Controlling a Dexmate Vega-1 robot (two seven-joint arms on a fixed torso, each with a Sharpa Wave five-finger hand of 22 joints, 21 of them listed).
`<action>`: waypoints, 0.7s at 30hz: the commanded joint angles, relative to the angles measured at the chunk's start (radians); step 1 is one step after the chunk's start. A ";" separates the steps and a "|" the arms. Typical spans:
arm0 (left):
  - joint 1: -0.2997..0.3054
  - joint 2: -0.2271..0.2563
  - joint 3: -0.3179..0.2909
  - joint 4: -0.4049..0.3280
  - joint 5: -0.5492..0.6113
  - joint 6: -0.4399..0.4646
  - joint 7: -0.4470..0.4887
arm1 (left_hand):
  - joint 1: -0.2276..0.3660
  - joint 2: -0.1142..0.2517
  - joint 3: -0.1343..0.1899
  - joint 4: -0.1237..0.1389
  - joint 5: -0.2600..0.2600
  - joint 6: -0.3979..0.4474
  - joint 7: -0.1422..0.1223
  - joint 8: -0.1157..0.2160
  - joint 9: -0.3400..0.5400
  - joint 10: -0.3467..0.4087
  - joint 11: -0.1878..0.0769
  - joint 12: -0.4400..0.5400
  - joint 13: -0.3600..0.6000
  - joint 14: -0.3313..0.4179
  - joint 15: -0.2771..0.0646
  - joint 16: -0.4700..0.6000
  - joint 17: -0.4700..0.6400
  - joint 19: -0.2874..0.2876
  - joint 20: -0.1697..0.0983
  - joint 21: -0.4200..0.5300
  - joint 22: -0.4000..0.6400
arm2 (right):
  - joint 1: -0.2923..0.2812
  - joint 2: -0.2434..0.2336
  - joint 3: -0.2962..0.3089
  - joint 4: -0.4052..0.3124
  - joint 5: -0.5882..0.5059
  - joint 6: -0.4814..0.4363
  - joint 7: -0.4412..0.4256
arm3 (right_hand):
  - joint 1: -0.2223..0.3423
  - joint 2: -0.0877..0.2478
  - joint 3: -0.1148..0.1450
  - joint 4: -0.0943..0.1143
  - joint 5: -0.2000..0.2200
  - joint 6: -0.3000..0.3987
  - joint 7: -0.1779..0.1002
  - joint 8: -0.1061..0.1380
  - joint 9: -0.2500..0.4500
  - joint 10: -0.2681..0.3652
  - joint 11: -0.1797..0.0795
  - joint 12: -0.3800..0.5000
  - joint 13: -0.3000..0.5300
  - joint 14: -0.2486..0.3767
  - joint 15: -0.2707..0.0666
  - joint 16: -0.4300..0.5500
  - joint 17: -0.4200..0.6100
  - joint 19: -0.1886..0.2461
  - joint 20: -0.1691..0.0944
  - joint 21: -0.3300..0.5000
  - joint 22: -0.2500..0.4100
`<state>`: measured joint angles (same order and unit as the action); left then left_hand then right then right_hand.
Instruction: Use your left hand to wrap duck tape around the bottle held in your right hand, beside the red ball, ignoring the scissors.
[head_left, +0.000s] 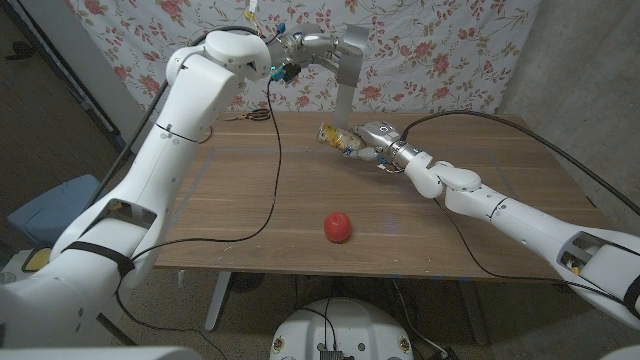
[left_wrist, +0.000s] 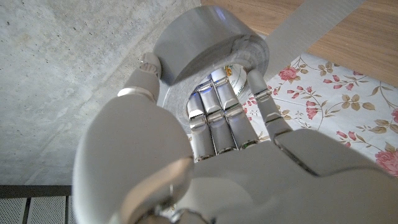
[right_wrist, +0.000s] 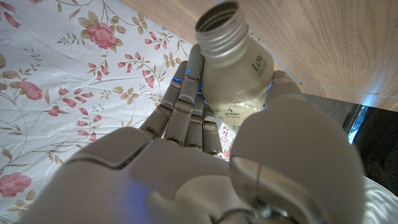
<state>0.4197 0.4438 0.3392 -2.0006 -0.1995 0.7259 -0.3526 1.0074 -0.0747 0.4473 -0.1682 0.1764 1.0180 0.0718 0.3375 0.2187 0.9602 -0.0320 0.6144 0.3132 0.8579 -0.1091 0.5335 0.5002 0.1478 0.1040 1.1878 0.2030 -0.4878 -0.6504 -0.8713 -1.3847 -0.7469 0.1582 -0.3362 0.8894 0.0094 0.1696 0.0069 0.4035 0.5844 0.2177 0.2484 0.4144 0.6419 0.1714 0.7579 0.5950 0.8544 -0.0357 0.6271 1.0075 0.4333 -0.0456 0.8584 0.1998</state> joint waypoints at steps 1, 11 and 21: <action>0.062 0.021 -0.029 -0.104 -0.025 0.011 0.016 | 0.223 0.208 -0.001 0.000 0.000 0.018 0.025 -0.005 0.001 0.134 -0.118 -0.003 0.181 0.015 -0.106 -0.005 0.002 0.007 0.003 0.009 0.004 | -0.005 0.001 -0.002 -0.022 -0.008 -0.023 0.002 | 0.126 0.130 0.051 0.058 0.006 0.444 -0.313 0.002 0.003 0.299 -0.246 0.004 0.008 0.070 -0.184 -0.005 0.004 -0.001 -0.100 0.012 0.001; 0.138 0.011 -0.062 -0.189 -0.050 0.043 0.067 | 0.232 0.203 -0.004 -0.003 -0.001 0.025 0.028 -0.009 0.000 0.145 -0.116 -0.011 0.171 0.026 -0.106 -0.006 0.001 0.014 -0.002 0.019 0.002 | 0.007 0.023 0.006 -0.009 -0.008 -0.051 -0.014 | 0.128 0.131 0.047 0.061 0.007 0.445 -0.313 -0.001 0.005 0.299 -0.246 0.002 0.010 0.072 -0.184 -0.008 0.011 -0.003 -0.101 0.016 0.001; 0.207 -0.020 -0.072 -0.216 -0.077 0.055 0.117 | 0.238 0.199 -0.008 -0.004 -0.002 0.031 0.033 -0.012 -0.001 0.154 -0.110 -0.018 0.165 0.031 -0.104 -0.007 0.003 0.022 0.001 0.028 0.001 | 0.027 0.042 0.019 0.011 -0.010 -0.097 -0.045 | 0.132 0.131 0.044 0.065 0.008 0.448 -0.311 -0.004 0.007 0.300 -0.245 0.001 0.012 0.074 -0.184 -0.012 0.018 -0.004 -0.101 0.021 0.000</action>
<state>0.5593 0.4473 0.2821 -2.1746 -0.2400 0.7572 -0.2987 1.0219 -0.0889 0.4418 -0.1710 0.1763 1.0327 0.0864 0.3271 0.2188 0.9820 -0.0250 0.6015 0.3292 0.8812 -0.1143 0.5254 0.4989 0.1574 0.1052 1.2106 0.2041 -0.4841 -0.6330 -0.8686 -1.3964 -0.7521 0.1003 -0.3539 0.8894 0.0094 0.1612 0.0153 0.4070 0.5845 0.2177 0.2425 0.4201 0.6420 0.1714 0.7519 0.6026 0.8574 -0.0332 0.6174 1.0214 0.4334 -0.0455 0.8738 0.2000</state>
